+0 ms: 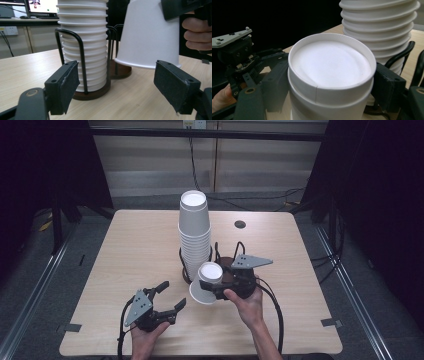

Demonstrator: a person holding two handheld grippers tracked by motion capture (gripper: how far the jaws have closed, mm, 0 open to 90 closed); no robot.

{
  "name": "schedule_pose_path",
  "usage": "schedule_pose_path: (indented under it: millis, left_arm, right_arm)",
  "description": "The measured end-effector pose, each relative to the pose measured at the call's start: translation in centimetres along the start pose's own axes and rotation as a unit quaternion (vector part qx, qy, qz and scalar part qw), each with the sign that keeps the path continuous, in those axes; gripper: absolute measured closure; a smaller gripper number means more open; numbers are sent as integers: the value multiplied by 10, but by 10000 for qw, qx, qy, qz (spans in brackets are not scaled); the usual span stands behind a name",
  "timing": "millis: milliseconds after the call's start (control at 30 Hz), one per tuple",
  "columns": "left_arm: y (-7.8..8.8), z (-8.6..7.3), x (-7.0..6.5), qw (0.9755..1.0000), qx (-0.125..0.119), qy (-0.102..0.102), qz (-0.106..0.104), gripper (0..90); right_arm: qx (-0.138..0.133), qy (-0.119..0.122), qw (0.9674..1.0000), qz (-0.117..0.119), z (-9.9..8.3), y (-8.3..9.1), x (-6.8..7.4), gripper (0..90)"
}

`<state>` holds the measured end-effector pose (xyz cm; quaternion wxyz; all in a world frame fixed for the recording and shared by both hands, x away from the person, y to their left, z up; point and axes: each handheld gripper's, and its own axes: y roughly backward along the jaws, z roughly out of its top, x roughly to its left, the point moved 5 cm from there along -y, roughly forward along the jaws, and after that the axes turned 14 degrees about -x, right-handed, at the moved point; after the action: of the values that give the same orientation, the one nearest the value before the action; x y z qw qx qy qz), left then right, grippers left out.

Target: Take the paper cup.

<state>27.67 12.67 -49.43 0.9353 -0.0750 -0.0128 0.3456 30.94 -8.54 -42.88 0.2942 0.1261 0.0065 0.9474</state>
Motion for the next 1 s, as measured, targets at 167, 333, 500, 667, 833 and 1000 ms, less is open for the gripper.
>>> schedule_pose_path:
  millis: [167, 333, 500, 667, 833, 1000]
  left_arm:
    - [-3, 1, -4, 10000, 6, -16, -88, 165]
    - [-5, 1, -7, 9998, -2, 64, -176, 159]
    - [-8, -2, -10, 9995, 87, 83, -283, 158]
    - [-11, -4, -12, 9989, 115, 192, -405, 153]
    - [-13, -5, -16, 9982, 129, 226, -549, 152]
    - [-15, -8, -20, 9970, 250, 243, -692, 146]
  right_arm:
    - [71, 44, 10000, 39, -5, -6, 4, 238]
    - [91, 25, 9999, 88, -9, -10, 6, 238]
    - [111, 32, 9998, 181, -12, -15, 11, 238]
    - [148, 46, 9997, 206, -14, -17, 14, 238]
    - [152, 41, 9996, 248, -15, -19, 16, 239]
    - [114, 12, 9993, 354, -17, -23, 20, 239]
